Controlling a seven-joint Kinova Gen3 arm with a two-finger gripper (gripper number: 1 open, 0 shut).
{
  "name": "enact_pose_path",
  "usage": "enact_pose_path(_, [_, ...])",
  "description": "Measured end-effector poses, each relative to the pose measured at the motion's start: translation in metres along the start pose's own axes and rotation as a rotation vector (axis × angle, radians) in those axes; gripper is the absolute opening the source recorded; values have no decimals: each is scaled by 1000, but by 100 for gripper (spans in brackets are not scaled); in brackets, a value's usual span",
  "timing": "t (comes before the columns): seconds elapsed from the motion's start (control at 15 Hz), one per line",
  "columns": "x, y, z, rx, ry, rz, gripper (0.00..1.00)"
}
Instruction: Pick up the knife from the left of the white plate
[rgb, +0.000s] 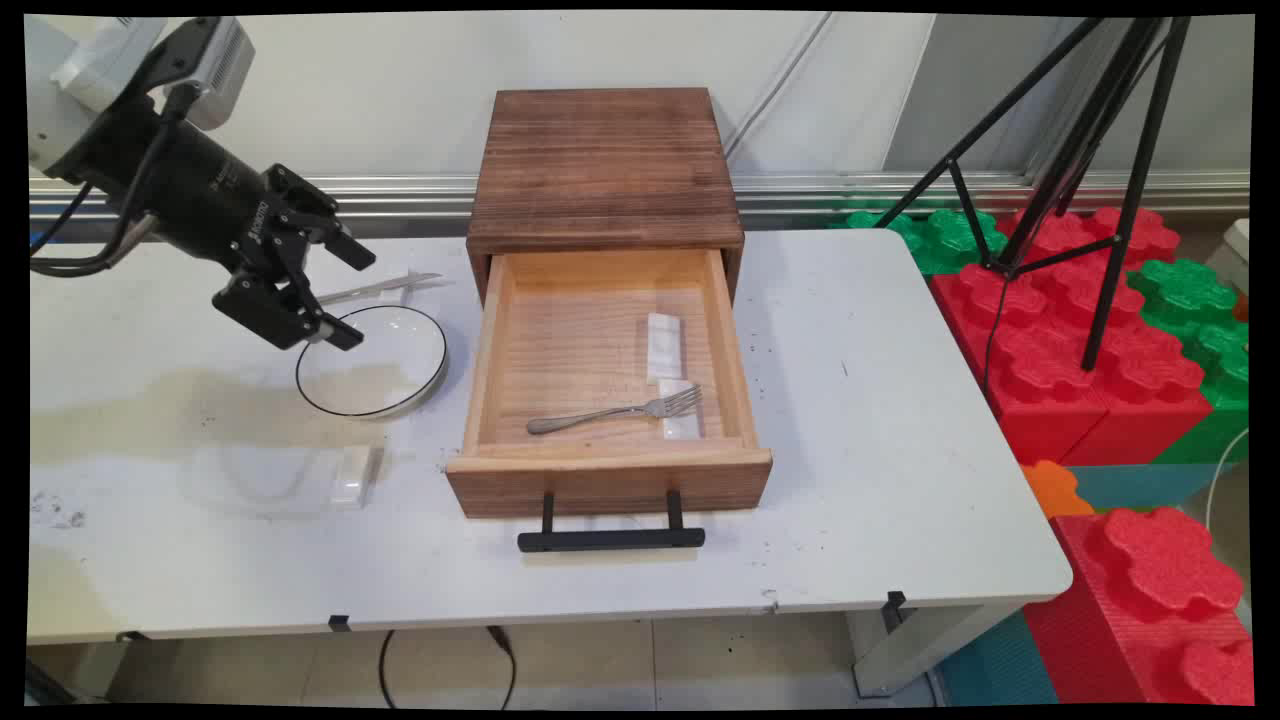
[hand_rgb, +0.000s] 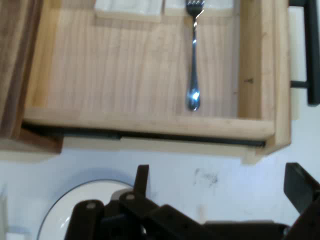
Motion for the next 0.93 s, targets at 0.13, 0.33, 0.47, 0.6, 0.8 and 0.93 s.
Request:
enact_pose_path(0.13, [-5,-8,0,20,-25,11,100])
enact_pose_path(0.33, [-15,-20,4,47,-65,23,100])
enact_pose_path(0.47, [-23,-29,9,67,-92,29,100])
enact_pose_path(0.6, [-30,-40,15,85,-116,36,100])
enact_pose_path(0.8, [-42,-61,29,123,-158,53,100])
enact_pose_path(0.93, [-50,-77,37,150,-187,64,100])
